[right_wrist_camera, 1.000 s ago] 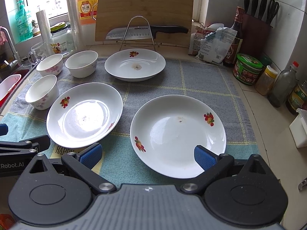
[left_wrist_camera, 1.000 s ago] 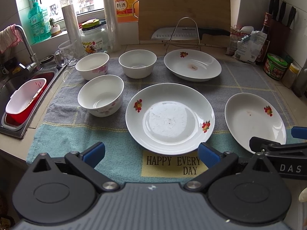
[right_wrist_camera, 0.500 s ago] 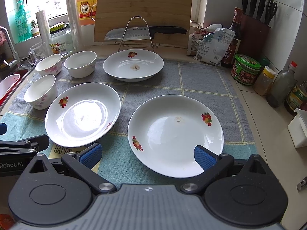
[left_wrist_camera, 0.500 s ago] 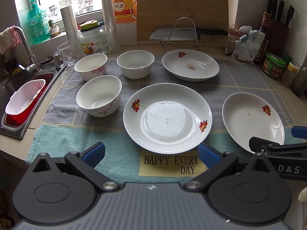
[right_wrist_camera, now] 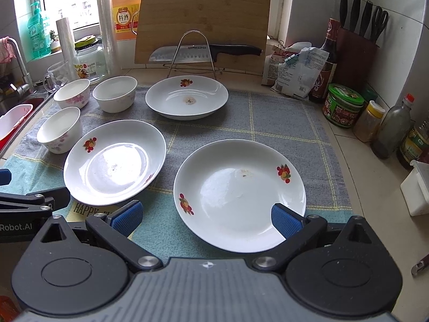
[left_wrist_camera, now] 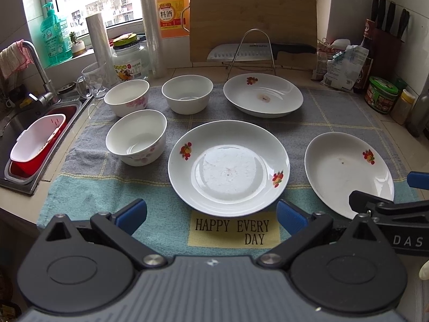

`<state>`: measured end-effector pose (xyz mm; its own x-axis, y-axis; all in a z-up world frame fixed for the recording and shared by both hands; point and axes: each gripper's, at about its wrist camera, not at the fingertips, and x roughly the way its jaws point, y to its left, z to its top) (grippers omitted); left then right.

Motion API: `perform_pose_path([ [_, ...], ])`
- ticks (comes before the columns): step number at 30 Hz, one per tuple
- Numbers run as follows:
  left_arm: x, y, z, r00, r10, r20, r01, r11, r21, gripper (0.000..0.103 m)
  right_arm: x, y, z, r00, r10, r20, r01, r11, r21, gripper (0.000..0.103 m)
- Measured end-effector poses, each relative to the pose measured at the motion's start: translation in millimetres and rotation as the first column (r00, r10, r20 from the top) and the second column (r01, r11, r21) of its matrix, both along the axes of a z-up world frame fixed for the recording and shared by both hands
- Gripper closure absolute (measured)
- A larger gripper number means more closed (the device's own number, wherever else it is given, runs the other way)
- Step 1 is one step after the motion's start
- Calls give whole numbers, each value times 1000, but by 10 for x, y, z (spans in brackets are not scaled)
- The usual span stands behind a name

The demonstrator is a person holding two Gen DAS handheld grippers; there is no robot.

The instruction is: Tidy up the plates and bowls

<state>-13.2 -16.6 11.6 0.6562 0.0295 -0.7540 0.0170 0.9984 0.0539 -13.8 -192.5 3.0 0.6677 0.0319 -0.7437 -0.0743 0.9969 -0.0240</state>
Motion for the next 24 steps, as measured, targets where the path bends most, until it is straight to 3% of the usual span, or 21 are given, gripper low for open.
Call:
perform_pose_path([
  [13,-61,-212,47,997,-50,59,51,999,-11,1,-126,-247,21,990,106,93,-104,994,-26,0],
  [24,133,-375,-20,985,-156,68,159,986,-47,1,-182,-619,-238,988,127,88,-128,992,7,0],
])
